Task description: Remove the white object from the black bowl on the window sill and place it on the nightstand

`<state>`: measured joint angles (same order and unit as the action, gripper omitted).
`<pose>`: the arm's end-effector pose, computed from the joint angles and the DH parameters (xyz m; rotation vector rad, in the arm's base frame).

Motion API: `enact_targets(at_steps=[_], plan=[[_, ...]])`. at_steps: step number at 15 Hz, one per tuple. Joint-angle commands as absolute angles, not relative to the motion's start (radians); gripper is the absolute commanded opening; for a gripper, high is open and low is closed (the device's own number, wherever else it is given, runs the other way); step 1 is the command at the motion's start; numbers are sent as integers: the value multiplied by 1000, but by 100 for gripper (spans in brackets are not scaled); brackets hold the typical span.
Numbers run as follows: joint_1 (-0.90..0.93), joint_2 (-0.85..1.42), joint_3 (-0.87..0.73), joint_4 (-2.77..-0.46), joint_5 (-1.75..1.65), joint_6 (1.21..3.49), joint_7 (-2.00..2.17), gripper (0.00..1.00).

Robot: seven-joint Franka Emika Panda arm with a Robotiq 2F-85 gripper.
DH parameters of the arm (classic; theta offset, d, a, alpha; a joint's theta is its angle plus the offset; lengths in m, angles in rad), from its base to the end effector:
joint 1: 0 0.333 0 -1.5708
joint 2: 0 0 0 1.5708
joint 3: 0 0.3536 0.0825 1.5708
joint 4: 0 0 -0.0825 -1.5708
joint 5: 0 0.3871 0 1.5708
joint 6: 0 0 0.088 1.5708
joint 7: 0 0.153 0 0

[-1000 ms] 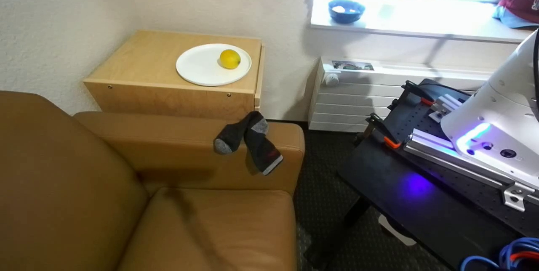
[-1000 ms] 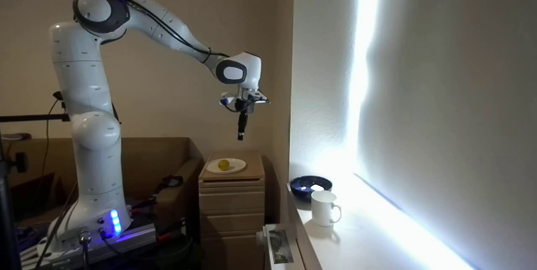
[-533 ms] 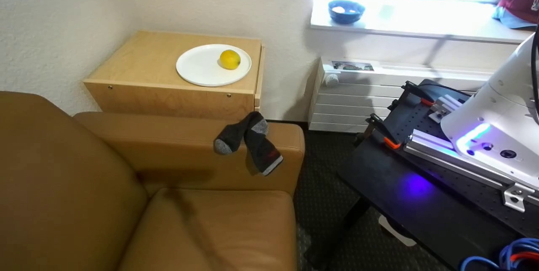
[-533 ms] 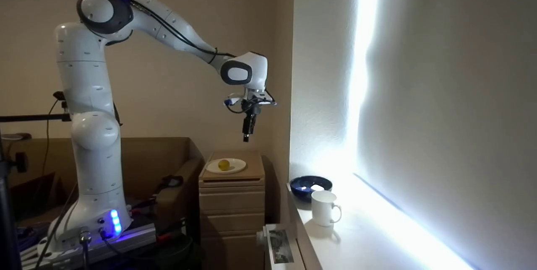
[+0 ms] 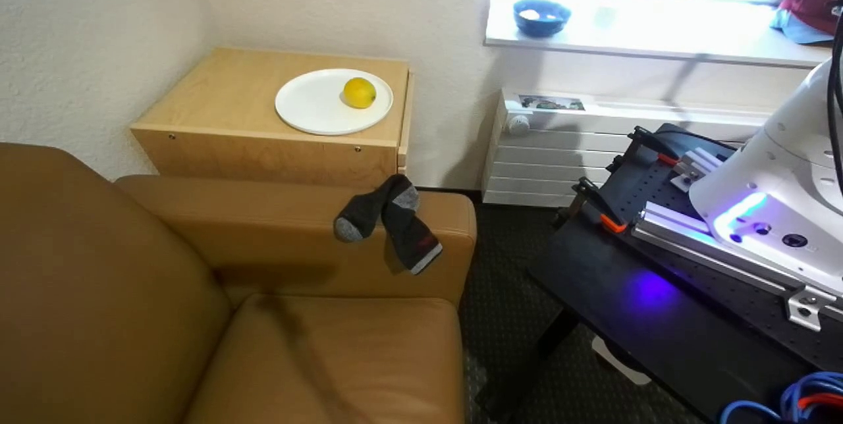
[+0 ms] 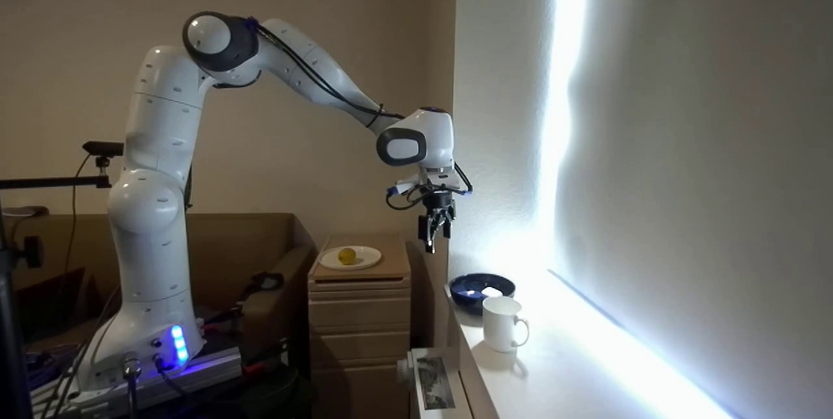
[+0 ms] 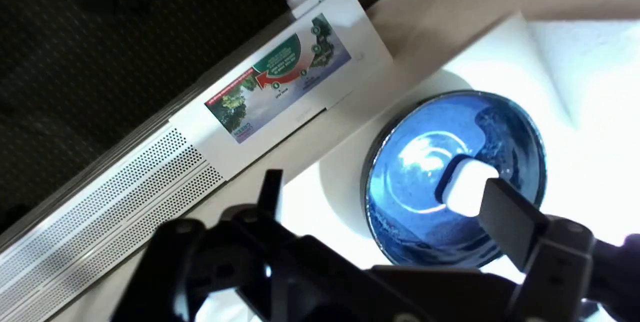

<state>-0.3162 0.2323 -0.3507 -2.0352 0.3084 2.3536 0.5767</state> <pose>0.4944 -0.3640 0.3371 -2.2512 1.9696 -0.1692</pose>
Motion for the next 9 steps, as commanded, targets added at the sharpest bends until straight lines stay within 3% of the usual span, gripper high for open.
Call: enact_targets(at_steps=[1,6,9], plan=[[-315,335,-337,-1967,412,2452,708,100],[-314,314,-316,-1975,452,2423,763,100],[-301,417,-309,-1925,489,2586,860,100]])
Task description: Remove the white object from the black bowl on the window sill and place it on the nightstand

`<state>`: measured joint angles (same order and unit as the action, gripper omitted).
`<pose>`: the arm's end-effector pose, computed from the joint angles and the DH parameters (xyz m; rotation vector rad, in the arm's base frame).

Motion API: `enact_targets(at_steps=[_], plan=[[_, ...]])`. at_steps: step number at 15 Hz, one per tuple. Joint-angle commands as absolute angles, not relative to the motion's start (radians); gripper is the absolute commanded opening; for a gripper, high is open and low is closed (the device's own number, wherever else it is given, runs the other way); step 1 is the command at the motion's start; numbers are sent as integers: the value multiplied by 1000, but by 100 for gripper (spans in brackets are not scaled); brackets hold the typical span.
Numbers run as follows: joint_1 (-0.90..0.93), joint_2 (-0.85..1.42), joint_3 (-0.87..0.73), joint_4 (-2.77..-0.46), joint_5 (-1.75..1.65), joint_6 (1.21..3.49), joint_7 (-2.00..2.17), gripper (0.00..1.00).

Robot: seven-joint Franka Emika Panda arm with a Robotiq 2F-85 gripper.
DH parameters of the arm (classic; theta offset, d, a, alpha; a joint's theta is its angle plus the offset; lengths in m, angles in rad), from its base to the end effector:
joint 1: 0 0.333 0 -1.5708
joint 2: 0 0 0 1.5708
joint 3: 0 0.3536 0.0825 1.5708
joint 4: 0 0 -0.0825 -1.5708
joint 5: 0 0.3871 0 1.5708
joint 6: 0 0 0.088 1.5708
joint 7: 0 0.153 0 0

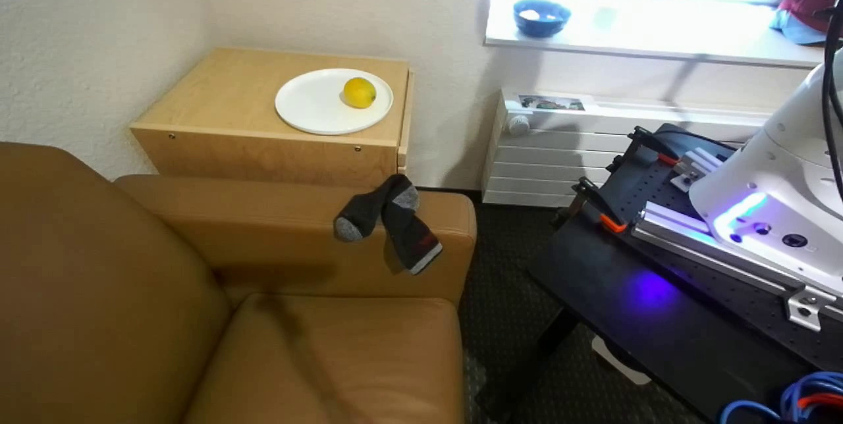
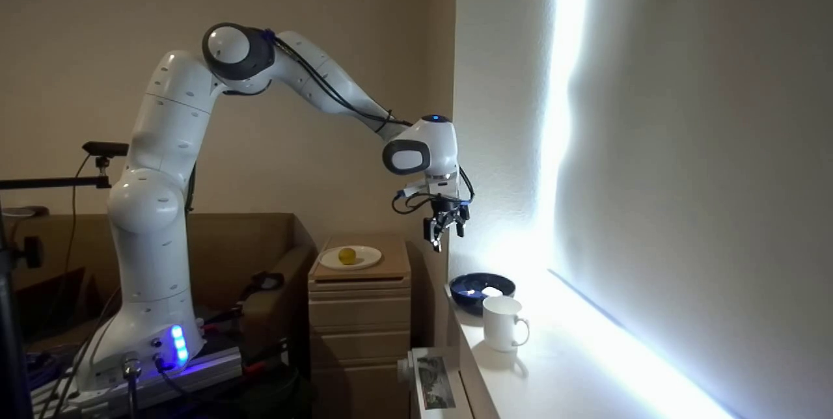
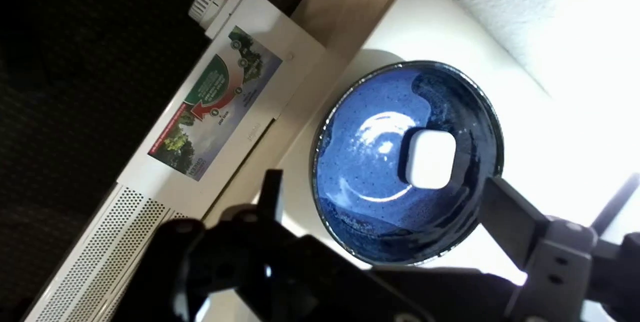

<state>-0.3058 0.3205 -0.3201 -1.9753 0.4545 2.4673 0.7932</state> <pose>0.5379 -0.3633 0.3227 -1.8858 2.1980 -0.2591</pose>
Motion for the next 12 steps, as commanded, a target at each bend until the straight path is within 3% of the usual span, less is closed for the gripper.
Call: enact_targets(at_steps=[1,6,12], plan=[[-301,445,-300,-1914,511,2648,886,100],[-279,593,-283,-1819,497,2853,1015,100],[-281,665,-277,-1764,467,2849,1078,100]])
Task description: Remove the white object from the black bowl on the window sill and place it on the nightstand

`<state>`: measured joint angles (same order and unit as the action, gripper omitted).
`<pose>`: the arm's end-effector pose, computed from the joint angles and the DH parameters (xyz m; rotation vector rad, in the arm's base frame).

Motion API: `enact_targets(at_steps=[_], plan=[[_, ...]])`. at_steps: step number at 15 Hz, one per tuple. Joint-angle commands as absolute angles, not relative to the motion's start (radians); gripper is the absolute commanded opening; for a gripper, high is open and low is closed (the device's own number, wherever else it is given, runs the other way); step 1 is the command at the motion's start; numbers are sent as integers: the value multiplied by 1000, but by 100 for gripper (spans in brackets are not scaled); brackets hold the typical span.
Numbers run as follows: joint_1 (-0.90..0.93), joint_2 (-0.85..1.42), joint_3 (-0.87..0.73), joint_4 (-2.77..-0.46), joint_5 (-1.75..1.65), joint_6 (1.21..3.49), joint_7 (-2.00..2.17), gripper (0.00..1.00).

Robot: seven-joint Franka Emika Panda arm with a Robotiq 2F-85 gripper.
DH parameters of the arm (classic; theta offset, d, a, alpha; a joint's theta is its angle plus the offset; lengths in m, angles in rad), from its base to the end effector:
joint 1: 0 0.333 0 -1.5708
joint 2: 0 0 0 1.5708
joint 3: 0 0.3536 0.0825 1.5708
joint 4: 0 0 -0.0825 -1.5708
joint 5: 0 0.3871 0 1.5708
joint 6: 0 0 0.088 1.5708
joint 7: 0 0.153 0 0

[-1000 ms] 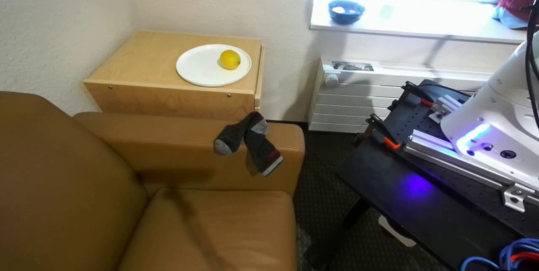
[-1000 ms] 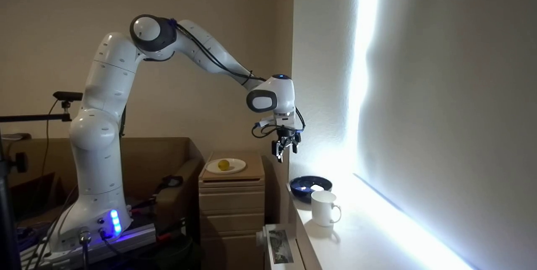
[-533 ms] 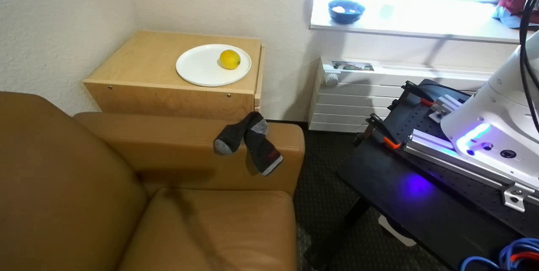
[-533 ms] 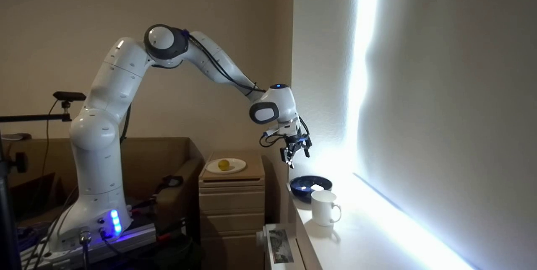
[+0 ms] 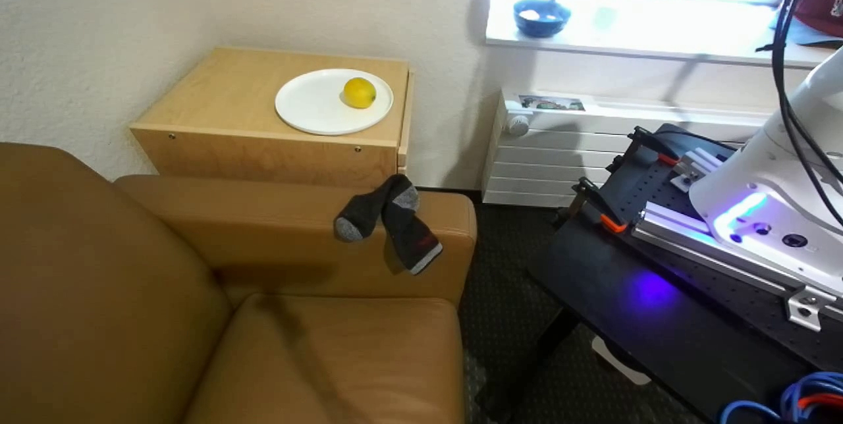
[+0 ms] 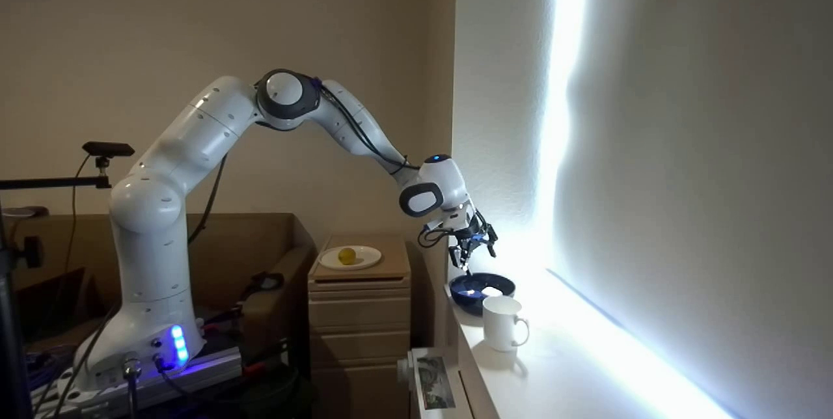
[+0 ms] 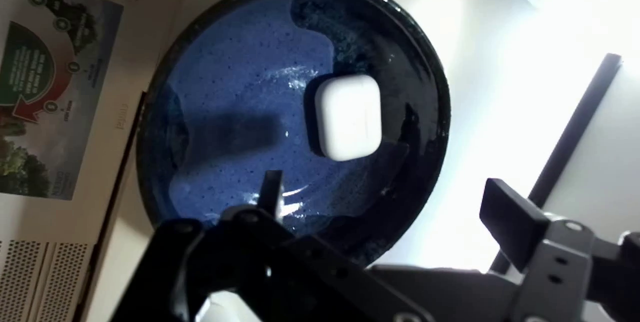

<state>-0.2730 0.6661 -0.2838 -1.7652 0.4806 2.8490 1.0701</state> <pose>0.6322 -0.3856 0.2326 -1.6074 2.3924 -0.6197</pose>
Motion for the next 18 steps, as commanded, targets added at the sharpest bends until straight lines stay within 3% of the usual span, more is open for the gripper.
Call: enact_targets(at_steps=[1,9,18], plan=[[-283,683,-276,-1747,467,2839,1091,100],[-212,821,-362,-1664,363,2812,1237,100],[-249,931,-327,-1520,362,2773,1312,100]])
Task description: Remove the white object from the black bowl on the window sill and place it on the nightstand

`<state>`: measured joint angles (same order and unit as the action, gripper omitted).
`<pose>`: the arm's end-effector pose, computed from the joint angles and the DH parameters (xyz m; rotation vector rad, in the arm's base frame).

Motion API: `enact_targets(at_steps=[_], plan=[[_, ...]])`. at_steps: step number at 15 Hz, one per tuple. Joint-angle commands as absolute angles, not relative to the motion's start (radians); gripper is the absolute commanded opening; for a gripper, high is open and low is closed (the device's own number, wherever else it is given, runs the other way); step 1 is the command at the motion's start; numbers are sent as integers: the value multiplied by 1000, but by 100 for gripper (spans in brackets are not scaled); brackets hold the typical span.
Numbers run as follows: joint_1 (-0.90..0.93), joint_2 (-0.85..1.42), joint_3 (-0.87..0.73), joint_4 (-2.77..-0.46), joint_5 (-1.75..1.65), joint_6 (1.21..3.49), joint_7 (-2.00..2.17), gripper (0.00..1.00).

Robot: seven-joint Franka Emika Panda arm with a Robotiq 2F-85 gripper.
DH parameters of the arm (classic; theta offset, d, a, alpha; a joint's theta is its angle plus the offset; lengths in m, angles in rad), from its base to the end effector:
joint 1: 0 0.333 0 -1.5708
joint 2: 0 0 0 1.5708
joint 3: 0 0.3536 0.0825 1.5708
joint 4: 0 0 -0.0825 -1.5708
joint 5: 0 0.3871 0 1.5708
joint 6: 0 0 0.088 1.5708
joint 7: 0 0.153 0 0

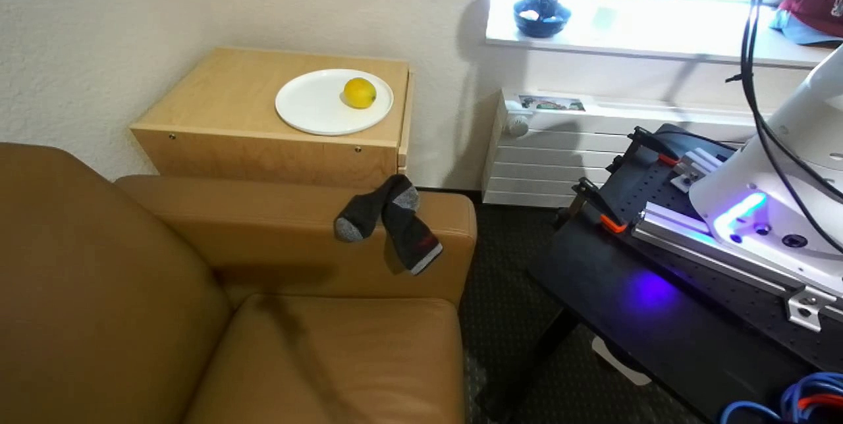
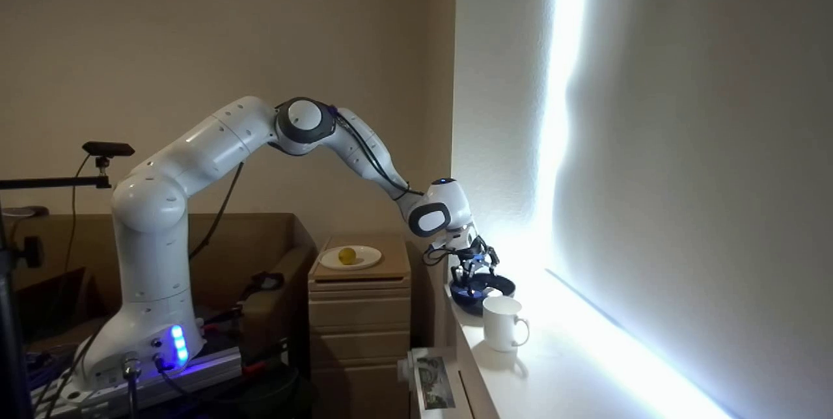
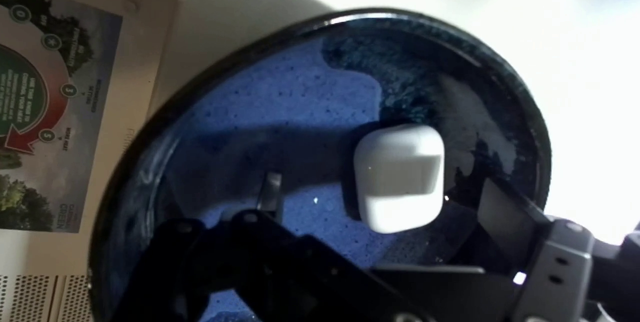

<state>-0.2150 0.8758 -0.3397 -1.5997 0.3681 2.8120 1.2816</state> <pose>0.6688 -0.3781 0.1574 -1.6186 2.5095 -0.5947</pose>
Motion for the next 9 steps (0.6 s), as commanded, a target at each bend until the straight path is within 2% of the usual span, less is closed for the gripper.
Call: enact_targets(at_steps=[1,9], plan=[[-262,946,-319,-1500,364,2764,1314,100],[-334,999,-263,-1383,372,2676,1302,100]])
